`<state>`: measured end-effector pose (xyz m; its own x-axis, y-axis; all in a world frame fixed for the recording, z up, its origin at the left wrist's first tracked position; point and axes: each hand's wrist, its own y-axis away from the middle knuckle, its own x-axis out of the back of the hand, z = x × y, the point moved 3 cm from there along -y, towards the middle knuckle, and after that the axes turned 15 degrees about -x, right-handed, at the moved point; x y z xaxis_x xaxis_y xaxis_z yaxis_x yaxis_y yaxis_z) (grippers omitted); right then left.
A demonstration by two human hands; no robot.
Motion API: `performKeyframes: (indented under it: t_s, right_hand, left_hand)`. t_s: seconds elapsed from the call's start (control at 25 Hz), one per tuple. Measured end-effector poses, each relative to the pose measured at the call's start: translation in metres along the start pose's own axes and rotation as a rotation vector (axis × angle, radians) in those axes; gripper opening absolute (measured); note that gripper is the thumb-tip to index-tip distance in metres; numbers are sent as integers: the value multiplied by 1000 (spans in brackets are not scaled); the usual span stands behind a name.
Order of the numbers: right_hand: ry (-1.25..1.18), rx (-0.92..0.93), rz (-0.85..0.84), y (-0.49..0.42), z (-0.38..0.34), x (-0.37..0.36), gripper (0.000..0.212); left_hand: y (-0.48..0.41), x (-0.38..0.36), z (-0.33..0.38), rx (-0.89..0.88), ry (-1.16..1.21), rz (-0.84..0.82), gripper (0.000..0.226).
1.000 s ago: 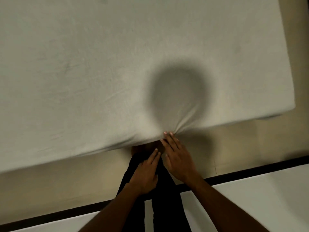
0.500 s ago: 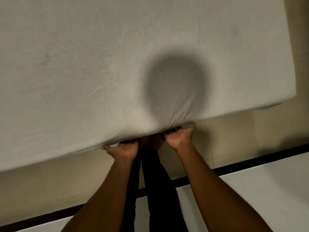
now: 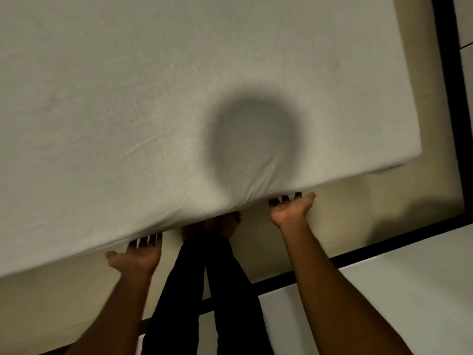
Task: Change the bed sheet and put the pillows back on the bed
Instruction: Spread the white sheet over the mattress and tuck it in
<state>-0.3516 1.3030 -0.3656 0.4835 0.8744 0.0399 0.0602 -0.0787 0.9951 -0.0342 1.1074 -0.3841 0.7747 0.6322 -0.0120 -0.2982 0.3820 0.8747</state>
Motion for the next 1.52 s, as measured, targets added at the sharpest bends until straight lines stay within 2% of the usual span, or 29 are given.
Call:
performKeyframes:
  t_s: [0.12,0.2,0.28,0.36,0.4,0.44,0.48,0.52,0.56,0.64,0.68,0.76,0.84,0.96,1.08,1.16,1.4,1.52]
  right_hand:
    - [52,4,-50,-12,-29,-12,65]
    - [137,1,-1,-20,-38,-5,59]
    - [187,-26,68,-27,-43,6,55]
    - [298,10,175,-25,-43,16,59]
    - [346,91,264,-18,-42,18,60]
    - [422,250,402,-8,-43,18,60]
    - [538,498,555,4,-42,17,59]
    - [713,773,601,16,-37,10,59]
    - [932,1030,573,30,-27,0,60]
    - [1332,1385,431,45,0,-20,65]
    - [1520,1455,347,45,9,-33,69]
    - [1865,1483,211,36,21,-53,73]
    - [2051,1530,171,19,7,-60,74]
    - [2035,1582,220,5,-34,-55,74]
    - [1917,1591,353,-3,-102,-40,73]
    - [1873,1627,377,-7,-155,-28,71]
    - [1725,1579,512,-12,-297,11,67]
    - [1587,1404,591,-19,-355,28,68]
  left_hand:
    - [-14,-18,4,-53,-78,-88,64]
    - [-27,-9,-3,-8,-181,-39,65]
    - [-30,4,-14,108,-407,16,68]
    - [-15,20,-23,164,-771,-44,65]
    - [0,20,-26,85,-1020,-155,61]
    - [21,10,-26,-115,-1264,-320,51]
    - [43,-1,-27,-390,-1503,-518,34]
    - [67,-18,-30,-686,-1662,-713,23]
    - [88,-40,-38,-913,-1696,-911,21]
    - [120,-86,-58,-1191,-1577,-1208,20]
    - [126,-110,-70,-1294,-1574,-1277,30]
    - [118,-148,-94,-1427,-1743,-1287,54]
    - [108,-169,-122,-1470,-1885,-1326,68]
    - [102,-173,-153,-1569,-1957,-1419,75]
    - [114,-167,-186,-1597,-2007,-1358,76]
    - [134,-165,-217,-1622,-2018,-1359,76]
    - [221,-164,-336,-1477,-2082,-1510,84]
    - [267,-178,-396,-1427,-2118,-1647,81]
